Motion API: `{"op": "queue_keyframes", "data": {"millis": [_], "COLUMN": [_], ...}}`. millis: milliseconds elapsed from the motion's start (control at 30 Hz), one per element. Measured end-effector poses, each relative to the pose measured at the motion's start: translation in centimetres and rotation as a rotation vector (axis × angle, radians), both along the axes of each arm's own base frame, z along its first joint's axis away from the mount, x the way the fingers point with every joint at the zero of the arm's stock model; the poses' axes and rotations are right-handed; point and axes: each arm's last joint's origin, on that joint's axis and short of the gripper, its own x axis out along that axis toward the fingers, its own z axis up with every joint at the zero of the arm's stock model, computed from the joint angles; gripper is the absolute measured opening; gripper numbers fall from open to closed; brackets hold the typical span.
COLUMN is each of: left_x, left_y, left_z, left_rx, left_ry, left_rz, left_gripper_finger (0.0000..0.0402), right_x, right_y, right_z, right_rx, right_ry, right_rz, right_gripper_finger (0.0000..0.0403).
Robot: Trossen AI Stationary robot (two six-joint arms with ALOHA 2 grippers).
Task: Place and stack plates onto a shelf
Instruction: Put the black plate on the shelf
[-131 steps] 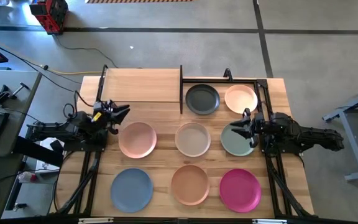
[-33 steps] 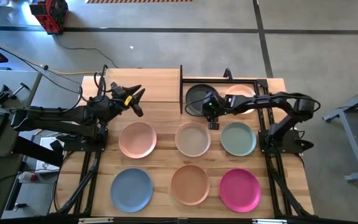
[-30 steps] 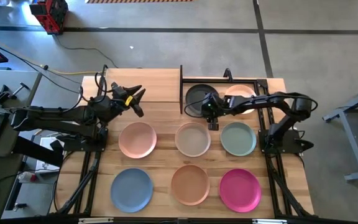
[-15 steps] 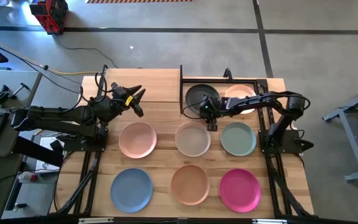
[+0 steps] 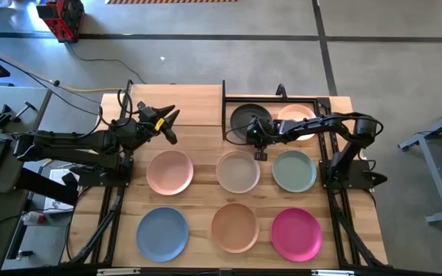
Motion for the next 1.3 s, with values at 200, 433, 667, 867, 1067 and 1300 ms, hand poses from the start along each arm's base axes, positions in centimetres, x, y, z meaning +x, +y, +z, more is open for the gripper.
{"op": "queue_keyframes", "data": {"millis": [200,433,667,867,1067,1300], "left_x": [0.0,0.0,0.0,0.0,0.0,-0.2], "left_y": [0.0,0.0,0.0,0.0,0.0,0.1], "left_z": [0.0,0.0,0.0,0.0,0.3,2.6], "left_rx": [0.000,-0.001,-0.009,-0.088,-0.223,-0.222], "left_ry": [0.000,-0.001,-0.010,-0.091,-0.239,-0.321], "left_rz": [0.000,0.000,0.000,0.003,0.009,0.016], "left_gripper_finger": [0.0101,0.0101,0.0101,0.0101,0.0101,0.0101], "right_x": [0.7,1.8,2.4,2.5,2.2,2.4], "right_y": [-0.2,-0.7,-1.0,-1.2,-1.3,-1.6], "right_z": [1.2,3.8,6.5,8.3,10.5,13.9], "right_rx": [0.010,0.020,-0.002,-0.026,-0.091,-0.164], "right_ry": [0.011,0.044,0.099,0.143,0.246,0.254], "right_rz": [-0.003,-0.059,-0.081,-0.113,-0.144,-0.177], "right_gripper_finger": [0.0003,0.0000,0.0000,0.0000,0.0000,0.0000]}}
